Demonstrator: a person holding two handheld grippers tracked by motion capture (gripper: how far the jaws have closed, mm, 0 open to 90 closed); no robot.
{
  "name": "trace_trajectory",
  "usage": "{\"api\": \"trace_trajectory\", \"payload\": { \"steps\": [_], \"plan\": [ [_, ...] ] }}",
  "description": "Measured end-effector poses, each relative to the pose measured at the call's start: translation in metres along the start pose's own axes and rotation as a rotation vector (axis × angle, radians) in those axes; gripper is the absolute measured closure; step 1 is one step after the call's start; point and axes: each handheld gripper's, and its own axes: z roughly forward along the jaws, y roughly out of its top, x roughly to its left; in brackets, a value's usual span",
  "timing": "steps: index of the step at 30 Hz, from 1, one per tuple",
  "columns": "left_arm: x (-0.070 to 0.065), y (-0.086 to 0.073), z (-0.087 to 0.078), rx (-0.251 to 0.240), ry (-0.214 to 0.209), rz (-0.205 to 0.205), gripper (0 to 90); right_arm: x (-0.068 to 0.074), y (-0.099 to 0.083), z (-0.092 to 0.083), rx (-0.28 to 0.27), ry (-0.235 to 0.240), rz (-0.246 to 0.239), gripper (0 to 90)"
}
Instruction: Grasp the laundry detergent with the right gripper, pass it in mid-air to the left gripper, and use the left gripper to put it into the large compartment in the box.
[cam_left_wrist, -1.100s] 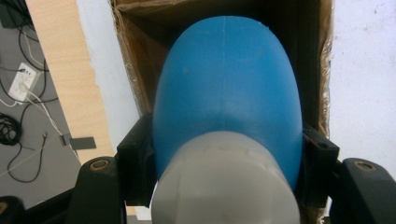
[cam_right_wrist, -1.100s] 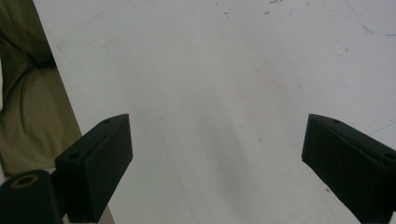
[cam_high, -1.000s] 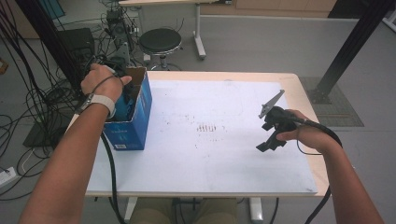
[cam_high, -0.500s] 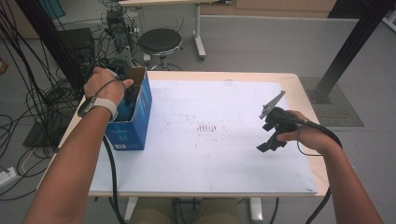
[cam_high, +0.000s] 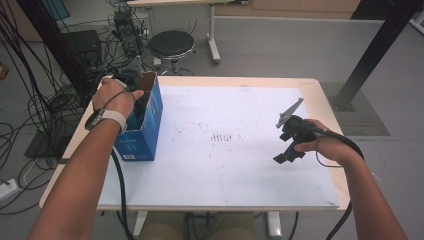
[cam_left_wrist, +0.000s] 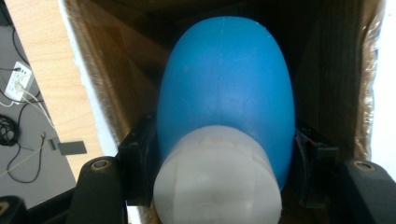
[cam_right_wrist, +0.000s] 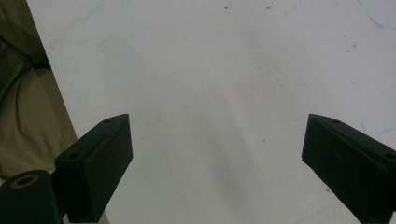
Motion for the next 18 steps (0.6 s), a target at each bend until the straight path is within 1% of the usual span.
{"api": "trace_trajectory", "payload": {
  "steps": [1,3,6,7,8,12,18],
  "plan": [
    [0.0001,0.0003,-0.0001,0.004,0.000,0.007,37.4,0.0001,0.0002,0.0002,-0.001,0.000,0.001,8.7],
    [-0.0001,0.0005,-0.0007,0.003,-0.003,0.002,37.4,-0.0001,0.0007,0.0002,0.001,0.000,0.002,8.7],
    [-0.0010,0.0005,0.0000,0.000,-0.002,0.011,37.4,0.0006,0.0016,0.0000,0.001,0.000,0.001,8.7],
    [-0.0023,0.0005,0.0002,-0.002,-0.003,0.001,37.4,0.0009,0.0017,0.0001,0.000,0.000,0.001,8.6],
    [-0.0020,0.0009,-0.0001,-0.001,-0.001,0.014,37.4,0.0009,0.0018,0.0001,0.002,0.000,0.001,8.7],
    [-0.0037,0.0016,0.0001,0.009,-0.004,0.003,37.3,0.0011,0.0018,-0.0005,0.005,-0.001,0.001,8.6],
    [-0.0042,0.0021,0.0003,0.012,-0.007,-0.001,37.2,0.0008,0.0005,-0.0016,-0.003,-0.005,0.003,8.7]
  ]
}}
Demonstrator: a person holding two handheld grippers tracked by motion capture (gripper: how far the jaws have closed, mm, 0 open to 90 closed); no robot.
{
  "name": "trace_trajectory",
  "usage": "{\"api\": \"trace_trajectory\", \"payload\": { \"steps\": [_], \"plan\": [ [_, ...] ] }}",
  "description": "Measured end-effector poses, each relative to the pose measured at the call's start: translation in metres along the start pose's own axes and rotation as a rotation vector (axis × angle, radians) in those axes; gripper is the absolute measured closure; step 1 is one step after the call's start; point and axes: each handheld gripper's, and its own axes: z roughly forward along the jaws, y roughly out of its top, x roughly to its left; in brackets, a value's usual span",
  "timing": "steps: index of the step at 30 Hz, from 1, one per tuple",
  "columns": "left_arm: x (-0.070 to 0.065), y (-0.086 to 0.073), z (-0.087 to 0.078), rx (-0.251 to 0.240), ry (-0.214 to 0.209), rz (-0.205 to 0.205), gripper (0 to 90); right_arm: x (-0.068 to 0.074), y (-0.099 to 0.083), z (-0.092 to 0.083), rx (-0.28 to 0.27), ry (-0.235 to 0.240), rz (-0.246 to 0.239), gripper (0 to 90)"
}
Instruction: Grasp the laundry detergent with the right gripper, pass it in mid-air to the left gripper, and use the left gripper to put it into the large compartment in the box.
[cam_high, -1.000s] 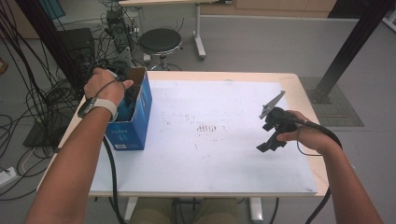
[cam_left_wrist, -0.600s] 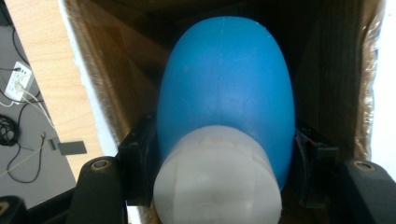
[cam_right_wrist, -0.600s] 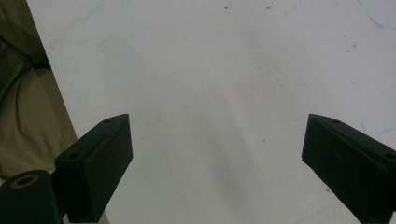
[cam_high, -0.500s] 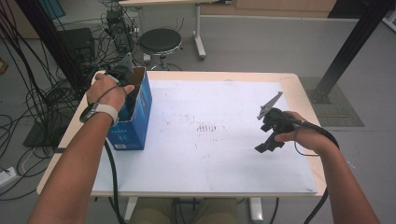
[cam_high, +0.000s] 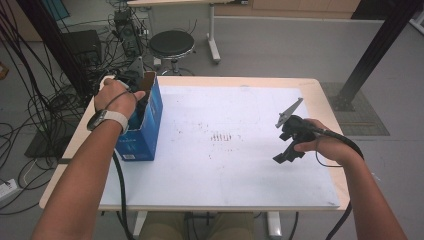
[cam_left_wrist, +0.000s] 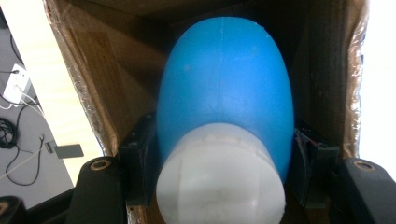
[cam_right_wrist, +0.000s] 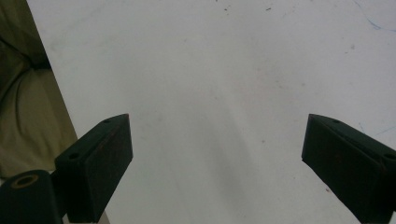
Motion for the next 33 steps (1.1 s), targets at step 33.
{"api": "trace_trajectory", "payload": {
  "steps": [33],
  "plan": [
    [0.0015,-0.0004,0.0006,0.001,-0.003,-0.001,37.3,0.0012,-0.0018,0.0010,0.005,0.003,-0.004,8.7]
  ]
}}
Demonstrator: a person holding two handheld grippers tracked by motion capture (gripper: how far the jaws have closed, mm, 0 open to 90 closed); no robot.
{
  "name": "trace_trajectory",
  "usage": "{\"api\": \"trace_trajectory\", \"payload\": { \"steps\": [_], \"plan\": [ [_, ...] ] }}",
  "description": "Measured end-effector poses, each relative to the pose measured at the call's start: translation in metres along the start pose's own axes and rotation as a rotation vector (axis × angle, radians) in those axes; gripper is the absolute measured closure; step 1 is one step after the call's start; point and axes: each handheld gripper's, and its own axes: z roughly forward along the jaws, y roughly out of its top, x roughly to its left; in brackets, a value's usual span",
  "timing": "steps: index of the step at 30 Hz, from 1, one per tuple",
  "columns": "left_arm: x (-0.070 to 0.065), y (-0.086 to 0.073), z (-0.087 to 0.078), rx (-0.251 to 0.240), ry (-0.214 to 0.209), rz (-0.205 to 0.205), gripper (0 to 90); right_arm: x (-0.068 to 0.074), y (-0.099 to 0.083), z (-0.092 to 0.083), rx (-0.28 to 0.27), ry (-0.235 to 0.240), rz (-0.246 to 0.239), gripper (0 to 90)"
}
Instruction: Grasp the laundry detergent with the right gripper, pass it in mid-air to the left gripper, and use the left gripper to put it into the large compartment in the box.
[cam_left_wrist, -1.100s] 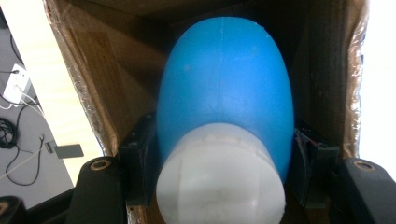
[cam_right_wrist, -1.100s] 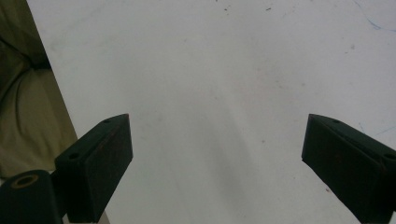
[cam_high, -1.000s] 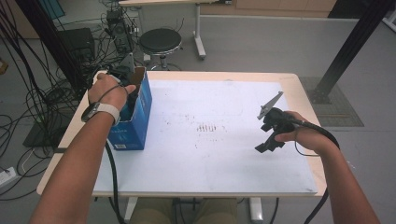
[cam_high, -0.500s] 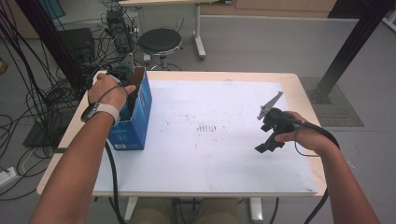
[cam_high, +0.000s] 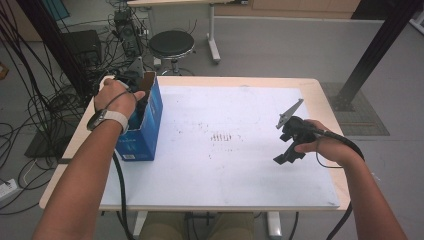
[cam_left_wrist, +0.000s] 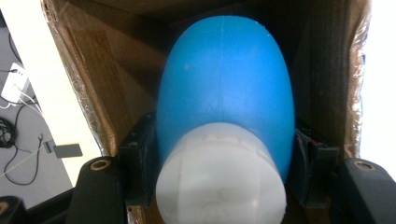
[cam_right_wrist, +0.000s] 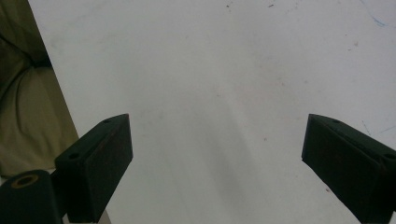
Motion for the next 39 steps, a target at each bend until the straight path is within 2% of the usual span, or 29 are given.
{"api": "trace_trajectory", "payload": {
  "steps": [2,7,30,31,39],
  "plan": [
    [-0.0001,-0.0001,-0.0001,0.000,0.000,0.001,37.2,0.0007,-0.0002,0.0003,0.004,-0.002,0.014,8.7],
    [-0.0008,0.0000,0.0000,0.000,0.001,0.002,37.2,0.0007,0.0002,0.0005,0.002,-0.002,-0.003,8.7],
    [-0.0013,-0.0009,-0.0001,0.001,0.003,0.002,37.2,0.0020,0.0010,0.0002,0.002,-0.002,-0.003,8.7],
    [-0.0018,-0.0011,-0.0001,-0.001,0.007,-0.008,37.2,0.0020,0.0010,0.0006,0.004,-0.001,-0.007,8.7],
    [-0.0005,-0.0021,0.0000,-0.002,0.001,0.002,37.2,0.0022,0.0033,0.0018,0.002,-0.001,-0.008,8.7]
  ]
}}
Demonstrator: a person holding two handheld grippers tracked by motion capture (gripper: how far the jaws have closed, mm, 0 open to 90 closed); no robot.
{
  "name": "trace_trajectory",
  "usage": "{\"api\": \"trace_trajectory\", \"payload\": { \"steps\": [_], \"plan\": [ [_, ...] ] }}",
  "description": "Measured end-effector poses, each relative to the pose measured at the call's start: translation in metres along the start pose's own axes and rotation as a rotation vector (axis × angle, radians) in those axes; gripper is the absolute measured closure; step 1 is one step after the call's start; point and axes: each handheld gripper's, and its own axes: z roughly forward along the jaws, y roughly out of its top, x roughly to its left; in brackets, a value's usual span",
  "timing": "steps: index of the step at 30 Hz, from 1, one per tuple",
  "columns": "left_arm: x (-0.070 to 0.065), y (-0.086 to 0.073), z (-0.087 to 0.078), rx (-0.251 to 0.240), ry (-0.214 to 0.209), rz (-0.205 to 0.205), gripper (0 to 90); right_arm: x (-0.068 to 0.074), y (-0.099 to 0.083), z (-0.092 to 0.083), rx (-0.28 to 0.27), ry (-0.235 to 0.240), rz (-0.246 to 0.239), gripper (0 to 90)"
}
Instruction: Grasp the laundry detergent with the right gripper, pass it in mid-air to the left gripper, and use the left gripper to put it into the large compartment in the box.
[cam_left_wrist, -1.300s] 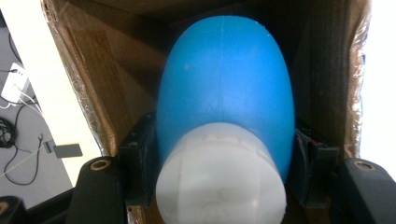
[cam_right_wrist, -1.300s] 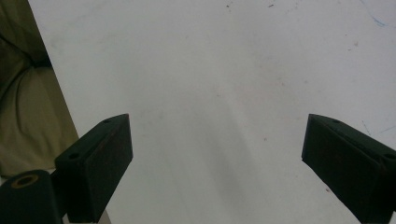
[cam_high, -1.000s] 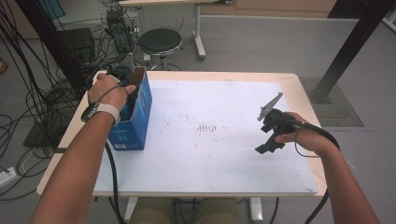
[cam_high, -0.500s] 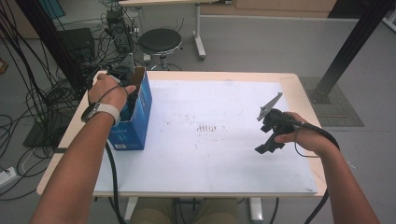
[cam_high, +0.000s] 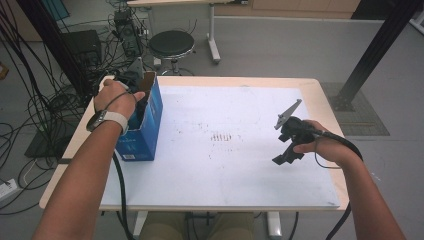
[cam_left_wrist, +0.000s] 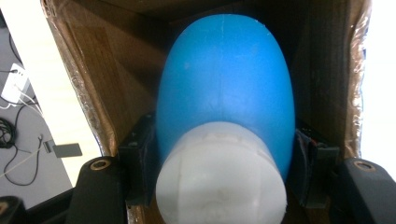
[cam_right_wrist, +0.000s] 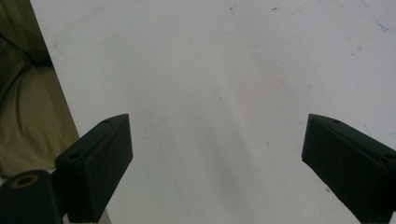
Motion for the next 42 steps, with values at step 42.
{"api": "trace_trajectory", "payload": {
  "steps": [42],
  "plan": [
    [-0.0007,-0.0013,0.0008,-0.009,0.000,-0.002,37.1,0.0018,-0.0009,0.0001,0.004,-0.002,-0.007,8.6]
  ]
}}
